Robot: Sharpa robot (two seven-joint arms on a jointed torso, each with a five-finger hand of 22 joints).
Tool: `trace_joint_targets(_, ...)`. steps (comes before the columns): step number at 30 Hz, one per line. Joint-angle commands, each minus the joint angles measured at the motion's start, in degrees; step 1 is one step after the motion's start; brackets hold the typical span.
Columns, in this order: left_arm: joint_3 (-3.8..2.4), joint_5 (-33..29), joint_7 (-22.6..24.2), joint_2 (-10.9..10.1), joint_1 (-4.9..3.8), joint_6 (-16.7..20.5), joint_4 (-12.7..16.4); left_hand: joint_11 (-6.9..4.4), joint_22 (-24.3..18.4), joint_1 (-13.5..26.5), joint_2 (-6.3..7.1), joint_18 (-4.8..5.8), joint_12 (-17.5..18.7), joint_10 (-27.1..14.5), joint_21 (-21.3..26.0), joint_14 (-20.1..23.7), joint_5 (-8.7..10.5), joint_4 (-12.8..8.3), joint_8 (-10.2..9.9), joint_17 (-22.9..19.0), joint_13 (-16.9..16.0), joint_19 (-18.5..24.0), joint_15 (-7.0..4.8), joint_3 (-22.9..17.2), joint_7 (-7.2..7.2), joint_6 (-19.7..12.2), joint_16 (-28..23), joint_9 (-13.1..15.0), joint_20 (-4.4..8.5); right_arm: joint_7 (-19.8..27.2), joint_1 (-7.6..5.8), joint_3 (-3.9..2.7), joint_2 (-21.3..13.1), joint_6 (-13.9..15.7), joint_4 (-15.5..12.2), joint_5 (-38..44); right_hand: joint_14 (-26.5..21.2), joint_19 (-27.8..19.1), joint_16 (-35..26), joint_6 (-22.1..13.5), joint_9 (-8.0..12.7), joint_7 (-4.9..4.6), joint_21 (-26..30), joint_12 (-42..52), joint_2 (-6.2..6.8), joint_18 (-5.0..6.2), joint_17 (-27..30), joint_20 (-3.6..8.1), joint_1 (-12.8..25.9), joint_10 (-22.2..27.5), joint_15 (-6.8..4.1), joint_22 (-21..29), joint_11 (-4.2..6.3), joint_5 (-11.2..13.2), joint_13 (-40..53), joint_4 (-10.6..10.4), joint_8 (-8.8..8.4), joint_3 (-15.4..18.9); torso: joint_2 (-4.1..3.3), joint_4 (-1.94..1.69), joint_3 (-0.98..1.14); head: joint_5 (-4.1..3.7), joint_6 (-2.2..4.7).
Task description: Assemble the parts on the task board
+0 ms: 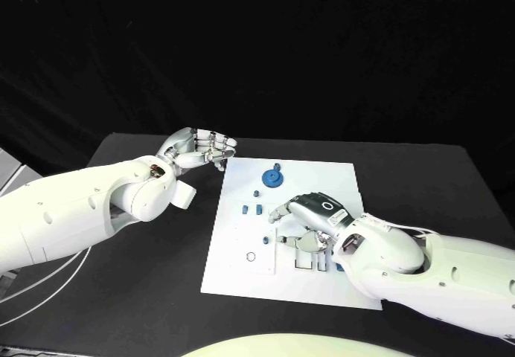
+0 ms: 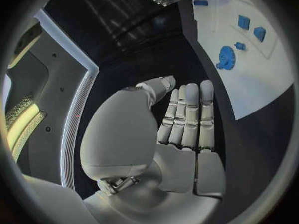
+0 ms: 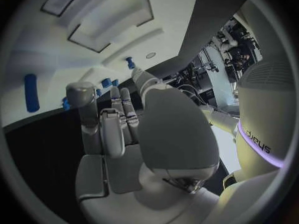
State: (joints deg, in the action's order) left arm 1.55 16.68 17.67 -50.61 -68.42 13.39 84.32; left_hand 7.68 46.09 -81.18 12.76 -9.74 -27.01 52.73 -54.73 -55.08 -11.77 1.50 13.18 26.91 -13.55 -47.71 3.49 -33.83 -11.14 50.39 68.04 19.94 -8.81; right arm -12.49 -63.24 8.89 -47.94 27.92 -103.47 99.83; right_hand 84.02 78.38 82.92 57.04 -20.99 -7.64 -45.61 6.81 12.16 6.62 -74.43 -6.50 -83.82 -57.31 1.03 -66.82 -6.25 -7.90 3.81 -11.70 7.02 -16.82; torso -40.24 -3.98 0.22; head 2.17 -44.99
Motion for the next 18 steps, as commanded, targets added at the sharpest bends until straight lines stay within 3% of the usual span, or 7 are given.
trace_joint_targets(1,-0.05,-0.33,0.34,0.12,0.01,-0.46,0.0,0.02,-0.1,0.05,-0.49,-0.78,-0.28,-0.41,0.44,0.39,-0.33,-0.12,0.35,-0.1,0.06,0.15,0.14,0.43,-0.17,-0.29,-0.28,-0.07,-0.25,0.18,-1.53,-0.16,-1.95,-0.85,-0.53,-3.41,2.79,0.76,0.47,0.24,0.24,-0.13,-1.9,0.98,-0.28,0.59,-1.02,-0.15,-1.58,-0.35,0.11,-0.96,0.19,-0.74,0.13,-0.17,-0.39,-0.14,-0.02,0.03,-0.02,-0.29,0.23)
trace_joint_targets(4,-0.05,-0.34,0.32,0.18,0.01,-0.56,-0.04,0.02,-0.1,0.05,-0.49,-0.78,-0.28,-0.41,0.44,0.39,-0.33,-0.12,0.35,-0.1,0.06,0.15,0.14,0.43,-0.17,-0.29,-0.28,-0.07,-0.25,0.96,-3.27,-0.26,-4.14,-2.17,-0.1,-6.02,3.07,1.53,1.02,0.15,0.45,-0.11,-4.16,1.59,-0.36,0.22,-2.03,-0.04,-2.11,-0.9,0.03,-2.19,0.3,-1.04,0.13,-0.42,-0.67,-0.66,-0.02,0.03,-0.05,-0.62,0.42)
trace_joint_targets(8,-0.04,-0.35,0.31,0.23,0.05,-0.68,-0.09,0.03,-0.11,0.05,-0.5,-0.78,-0.3,-0.43,0.45,0.4,-0.33,-0.12,0.37,-0.1,0.06,0.15,0.15,0.44,-0.17,-0.28,-0.28,-0.07,-0.26,1.87,-4.52,-0.37,-5.89,-4.33,1.01,-7.5,3.26,1.98,1.41,-0.08,0.62,-0.14,-5.54,1.91,0.02,-0.02,-2.69,0.01,-2.02,-1.05,0.01,-2.98,0.32,-1.28,0.08,-0.76,-0.94,-0.75,-0.1,-0.03,0.02,-0.66,0.52)
trace_joint_targets(11,-0.04,-0.36,0.31,0.26,0.08,-0.75,-0.11,0.03,-0.11,0.05,-0.5,-0.78,-0.3,-0.43,0.45,0.4,-0.33,-0.12,0.37,-0.1,0.06,0.15,0.15,0.44,-0.17,-0.28,-0.28,-0.07,-0.26,2.83,-5.03,-0.4,-6.67,-6.79,1.94,-8.34,3.33,2.08,1.59,-0.55,0.8,0.0,-5.81,1.97,0.44,-0.08,-2.99,0.01,-2.07,-0.82,0.04,-3.18,0.28,-1.5,0.01,-0.9,-1.28,-0.62,-0.09,0.0,0.03,-0.76,0.56)
trace_joint_targets(12,-0.04,-0.36,0.3,0.27,0.09,-0.78,-0.11,0.03,-0.11,0.05,-0.5,-0.78,-0.3,-0.43,0.45,0.4,-0.33,-0.12,0.37,-0.1,0.06,0.15,0.15,0.44,-0.17,-0.28,-0.28,-0.07,-0.26,3.02,-5.14,-0.41,-6.9,-7.69,2.14,-8.44,3.37,2.09,1.76,-1.45,1.06,0.64,-5.87,1.81,0.93,-0.12,-3.26,-0.06,-2.26,0.11,0.2,-3.3,0.08,-1.55,-0.09,-1.09,-1.83,-0.08,-0.1,-0.01,0.04,-0.78,0.57)
trace_joint_targets(13,-0.04,-0.36,0.3,0.27,0.11,-0.82,-0.11,0.03,-0.11,0.05,-0.5,-0.78,-0.3,-0.43,0.45,0.4,-0.33,-0.12,0.37,-0.1,0.06,0.15,0.15,0.44,-0.17,-0.28,-0.28,-0.07,-0.26,3.1,-5.23,-0.42,-7.08,-8.56,2.31,-8.39,3.34,2.07,1.77,-1.78,1.14,0.58,-5.82,1.82,1.22,-0.11,-3.24,-0.1,-2.2,0.49,0.28,-3.32,0.02,-2.04,-0.08,-1.28,-2.02,0.66,-0.11,-0.02,0.03,-0.79,0.55)
trace_joint_targets(18,-0.04,-0.37,0.27,0.31,0.14,-0.88,-0.13,0.03,-0.11,0.05,-0.5,-0.78,-0.3,-0.43,0.45,0.4,-0.33,-0.12,0.37,-0.1,0.06,0.15,0.15,0.44,-0.17,-0.28,-0.28,-0.07,-0.26,2.43,-5.44,-0.42,-7.53,-12.02,2.94,-7.19,3.28,2.0,1.84,-2.23,1.23,1.2,-5.72,2.48,1.17,-0.09,-3.24,-0.22,-2.89,0.92,0.33,-3.45,-0.02,-3.0,0.01,-1.93,-2.26,3.5,-0.08,0.05,-0.06,-0.87,0.51)
